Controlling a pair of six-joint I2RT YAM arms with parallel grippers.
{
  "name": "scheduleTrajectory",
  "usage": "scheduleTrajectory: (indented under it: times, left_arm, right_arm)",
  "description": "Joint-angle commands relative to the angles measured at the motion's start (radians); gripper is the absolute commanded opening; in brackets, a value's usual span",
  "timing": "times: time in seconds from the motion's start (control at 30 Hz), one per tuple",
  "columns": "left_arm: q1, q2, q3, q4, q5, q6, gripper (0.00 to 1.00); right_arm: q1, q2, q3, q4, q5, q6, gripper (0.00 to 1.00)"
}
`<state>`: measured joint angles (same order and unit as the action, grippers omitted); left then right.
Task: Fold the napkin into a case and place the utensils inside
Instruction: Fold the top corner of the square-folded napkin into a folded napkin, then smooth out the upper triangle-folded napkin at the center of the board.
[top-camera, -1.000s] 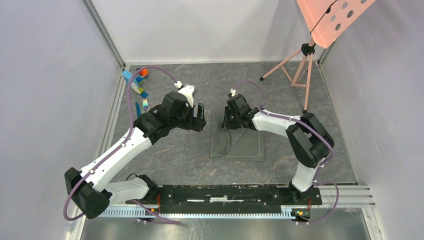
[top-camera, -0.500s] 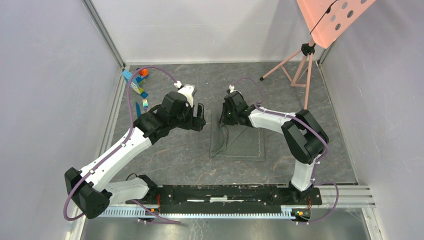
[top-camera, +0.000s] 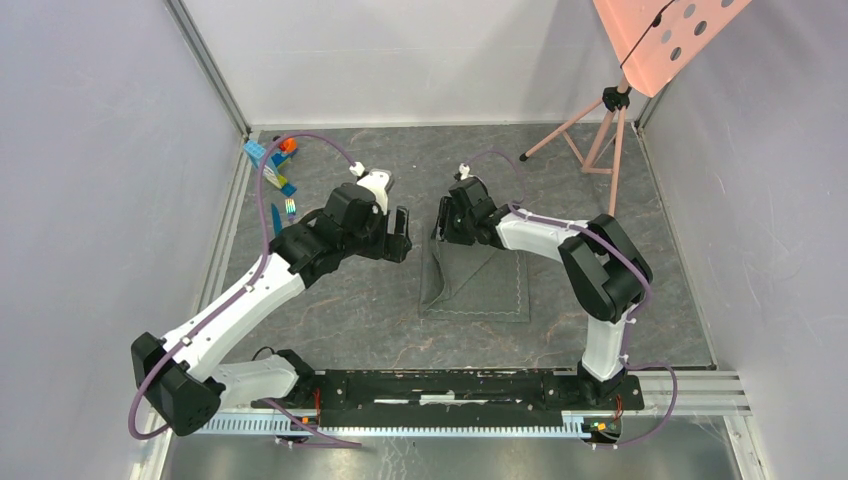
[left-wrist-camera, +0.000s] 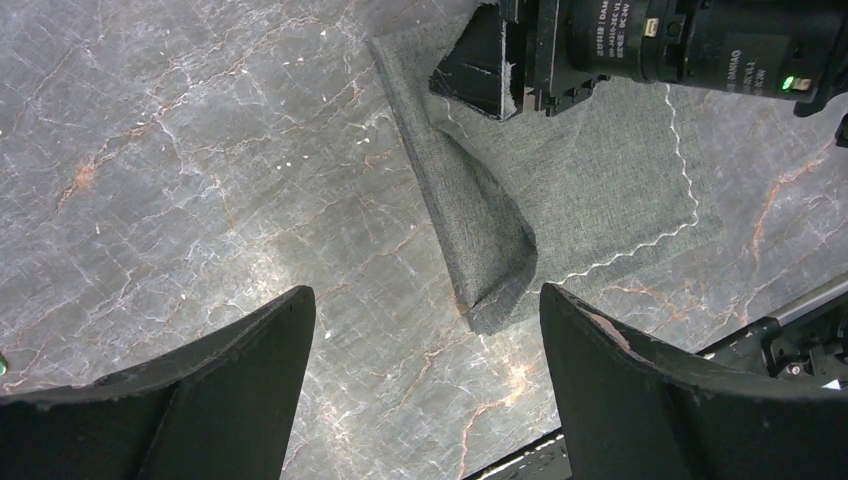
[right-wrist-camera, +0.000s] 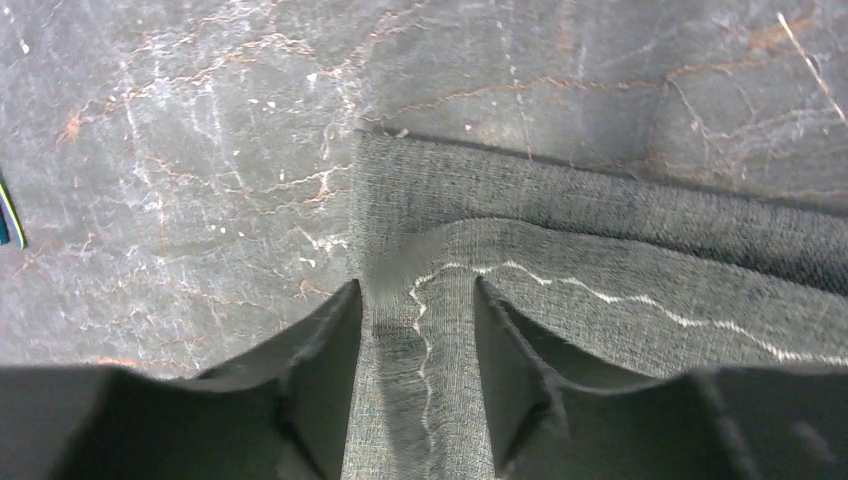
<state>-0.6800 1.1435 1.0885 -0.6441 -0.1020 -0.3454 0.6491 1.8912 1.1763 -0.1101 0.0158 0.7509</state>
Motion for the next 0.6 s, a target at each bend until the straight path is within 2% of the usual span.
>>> scheduleTrajectory:
  times: [0.0, 0.07, 0.17, 0.23, 0.33, 0.4, 0.57]
  left_arm:
    - [0.005, 0.012, -0.014, 0.035, 0.015, 0.049, 0.89]
    - [0.005, 0.016, -0.029, 0.041, 0.052, 0.024, 0.88]
    - [0.005, 0.013, -0.091, 0.074, 0.137, -0.044, 0.84]
    - [0.005, 0.014, -0.144, 0.122, 0.209, -0.103, 0.81]
    - [0.005, 0.035, -0.220, 0.220, 0.318, -0.193, 0.80]
    - [0.004, 0.070, -0.248, 0.282, 0.370, -0.231, 0.79]
    - [0.003, 0.185, -0.262, 0.393, 0.409, -0.272, 0.74]
  right_arm:
    - [-0.022, -0.033, 0.048, 0.075, -0.078, -0.051, 0.57]
    - [-0.044, -0.064, 0.045, 0.078, -0.132, -0.086, 0.65]
    - [-0.085, -0.141, -0.003, 0.082, -0.167, -0.146, 0.69]
    - [-0.124, -0.189, -0.069, 0.142, -0.247, -0.191, 0.70]
    - [-0.198, -0.224, -0.156, 0.190, -0.350, -0.229, 0.69]
    - [-0.238, -0.228, -0.205, 0.236, -0.433, -0.234, 0.65]
    - [-0.282, -0.219, -0.248, 0.248, -0.470, -0.284, 0.56]
